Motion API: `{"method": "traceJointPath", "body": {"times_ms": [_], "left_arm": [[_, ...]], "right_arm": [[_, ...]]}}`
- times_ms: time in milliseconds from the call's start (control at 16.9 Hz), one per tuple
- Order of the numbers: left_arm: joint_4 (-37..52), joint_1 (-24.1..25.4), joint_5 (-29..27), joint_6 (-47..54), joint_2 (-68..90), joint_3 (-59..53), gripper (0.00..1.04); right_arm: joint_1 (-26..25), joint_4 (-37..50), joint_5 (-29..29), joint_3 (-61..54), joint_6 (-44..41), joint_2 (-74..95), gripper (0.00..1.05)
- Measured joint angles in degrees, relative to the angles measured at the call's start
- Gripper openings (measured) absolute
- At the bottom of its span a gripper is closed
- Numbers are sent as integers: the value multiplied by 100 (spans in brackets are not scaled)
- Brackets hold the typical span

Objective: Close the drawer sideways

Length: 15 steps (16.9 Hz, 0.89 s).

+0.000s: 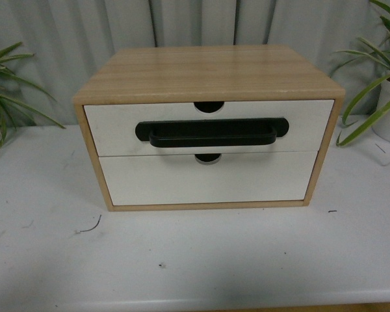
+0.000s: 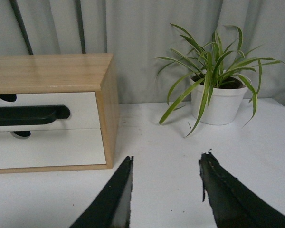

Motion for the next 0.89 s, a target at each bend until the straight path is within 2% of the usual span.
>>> {"method": "traceJointPath", "body": {"times_ms": [178, 296, 356, 889], "left_arm": [[0, 0, 0, 0, 0, 0, 79], [0, 0, 0, 4, 0, 0, 100], [0, 0, 0, -2, 0, 0, 97], [0, 0, 0, 0, 0, 0, 98]], "right_arm": [[0, 0, 0, 0, -2, 0, 76], [0, 0, 0, 0, 0, 0, 99], [0, 0, 0, 0, 2, 0, 98], [0, 0, 0, 0, 2, 0, 98]]}}
